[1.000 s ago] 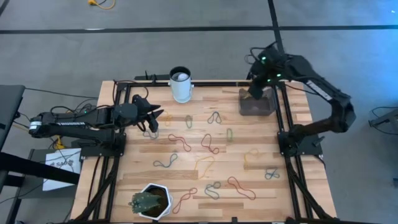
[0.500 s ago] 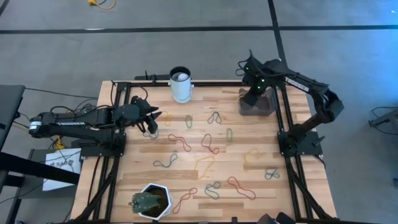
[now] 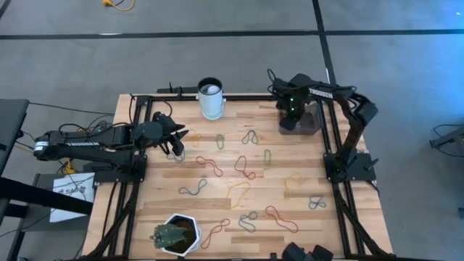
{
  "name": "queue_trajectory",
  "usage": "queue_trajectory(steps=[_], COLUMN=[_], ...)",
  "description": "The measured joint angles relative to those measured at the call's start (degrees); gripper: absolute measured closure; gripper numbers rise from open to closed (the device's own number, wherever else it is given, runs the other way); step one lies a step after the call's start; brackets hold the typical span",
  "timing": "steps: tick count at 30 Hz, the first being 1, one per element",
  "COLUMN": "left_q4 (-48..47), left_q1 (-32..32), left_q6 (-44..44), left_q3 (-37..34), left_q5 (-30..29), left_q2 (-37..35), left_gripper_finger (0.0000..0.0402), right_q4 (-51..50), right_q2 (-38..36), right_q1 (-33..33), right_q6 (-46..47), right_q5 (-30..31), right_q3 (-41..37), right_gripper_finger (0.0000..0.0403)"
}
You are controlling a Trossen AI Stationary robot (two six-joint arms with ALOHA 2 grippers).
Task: Pick and place items into bin
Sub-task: Put the yellow rubber band into the bin, then put the top yellow rubber band into the bin
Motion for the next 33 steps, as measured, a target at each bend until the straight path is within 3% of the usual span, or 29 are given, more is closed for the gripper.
queue_trajectory(steps=[8, 20, 27, 33], left_q4=[0.1, 0.1, 0.1, 0.3], left_q1=[0.0, 0.0, 0.0, 0.0], left_q6=[-0.2, -1.4, -1.5, -2.7], left_q3=[0.0, 0.0, 0.0, 0.0], left_q5=[0.0, 0.0, 0.0, -0.1], left_q2=[0.0, 0.0, 0.0, 0.0], left_gripper_finger=[0.0288, 0.0288, 0.0288, 0.0287], right_q4=[1.5, 0.4, -9.9, -7.3], right_q2=[-1.1, -2.5, -3.3, -11.4], right_q1=[0.0, 1.3, 5.9, 12.2], right_q6=[0.1, -1.4, 0.1, 0.1], right_q5=[0.0, 0.0, -0.2, -0.3], right_q3=[1.9, 2.7, 2.7, 2.7], right_gripper_finger=[0.0394, 0.0321, 0.0336, 0.0343])
